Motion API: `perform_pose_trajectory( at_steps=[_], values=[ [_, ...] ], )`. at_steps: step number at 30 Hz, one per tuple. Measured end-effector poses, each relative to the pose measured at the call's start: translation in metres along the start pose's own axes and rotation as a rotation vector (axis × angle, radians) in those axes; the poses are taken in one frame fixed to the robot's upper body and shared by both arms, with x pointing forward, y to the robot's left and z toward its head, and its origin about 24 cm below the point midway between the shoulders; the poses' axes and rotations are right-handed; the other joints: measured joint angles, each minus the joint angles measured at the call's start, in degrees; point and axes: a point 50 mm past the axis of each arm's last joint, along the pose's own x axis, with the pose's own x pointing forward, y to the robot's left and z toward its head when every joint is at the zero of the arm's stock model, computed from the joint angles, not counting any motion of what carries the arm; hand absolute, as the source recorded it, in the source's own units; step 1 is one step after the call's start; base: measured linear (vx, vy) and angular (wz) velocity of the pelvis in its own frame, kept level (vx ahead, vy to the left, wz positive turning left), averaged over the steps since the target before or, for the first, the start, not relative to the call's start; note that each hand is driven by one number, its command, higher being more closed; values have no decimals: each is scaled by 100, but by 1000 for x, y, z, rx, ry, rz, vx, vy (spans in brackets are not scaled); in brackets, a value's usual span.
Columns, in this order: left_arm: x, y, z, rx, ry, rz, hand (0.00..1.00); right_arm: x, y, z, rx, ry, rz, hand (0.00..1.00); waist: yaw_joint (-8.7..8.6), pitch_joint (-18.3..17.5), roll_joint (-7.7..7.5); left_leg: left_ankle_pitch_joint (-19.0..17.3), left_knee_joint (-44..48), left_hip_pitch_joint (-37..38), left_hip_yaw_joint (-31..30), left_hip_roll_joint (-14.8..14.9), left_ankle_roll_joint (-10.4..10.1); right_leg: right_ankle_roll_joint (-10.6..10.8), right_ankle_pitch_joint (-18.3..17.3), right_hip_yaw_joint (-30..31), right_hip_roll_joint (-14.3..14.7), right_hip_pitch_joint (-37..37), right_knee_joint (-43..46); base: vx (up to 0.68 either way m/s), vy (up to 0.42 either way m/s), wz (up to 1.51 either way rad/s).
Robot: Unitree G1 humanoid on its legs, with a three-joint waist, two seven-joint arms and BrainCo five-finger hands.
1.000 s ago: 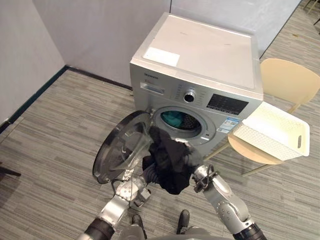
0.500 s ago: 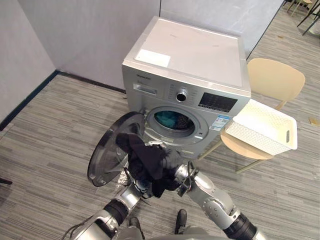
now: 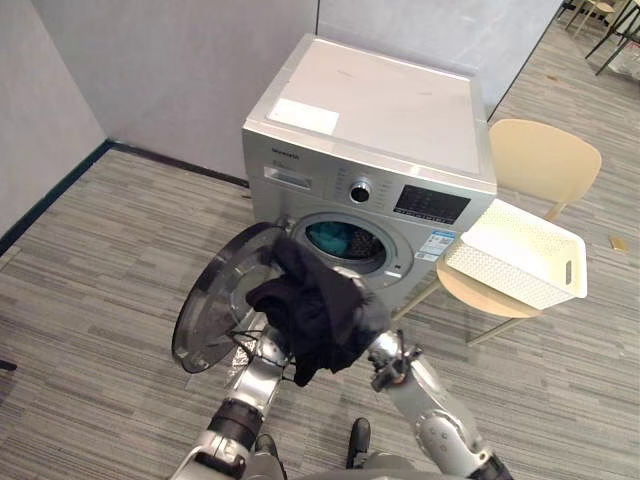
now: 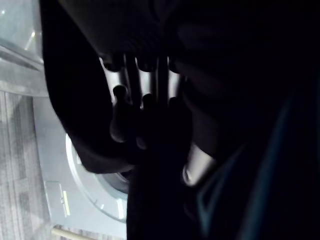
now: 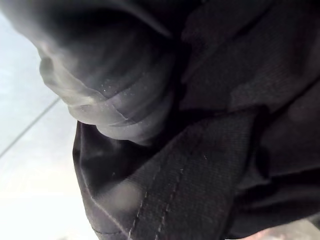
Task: Pick up the laundry basket with both hands and put the clothes into the washing machine.
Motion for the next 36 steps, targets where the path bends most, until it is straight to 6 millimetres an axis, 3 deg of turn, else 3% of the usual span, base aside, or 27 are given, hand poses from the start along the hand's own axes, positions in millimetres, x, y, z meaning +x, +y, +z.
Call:
perform_pose_trajectory(
  at_steps=[12,26,27,36],
  values=[
    [-40,22,3,-272,-73,194,100,-70,-57,26,-10,-173,-436,100,142,1,-1,-35,-64,-39,-139,-1,30,63,-15,-89,-10,24,-1,23,8,5],
    [-57,32,18,-479,-163,255,100,-92,-71,31,-2,-247,-616,100,131,23,33,-25,-382,325,-71,-101,36,142,46,-70,-27,167,20,12,19,-4],
    [-58,34,18,-493,-167,264,100,-94,-72,31,-3,-252,-637,0,126,34,48,-28,-387,346,-64,-98,39,142,46,-71,-23,171,33,29,14,-3],
    [-66,51,35,-557,-266,325,100,-104,-80,27,11,-269,-719,0,131,110,156,-55,-458,465,-87,-118,69,141,46,-95,-36,242,80,0,4,1]
  ],
)
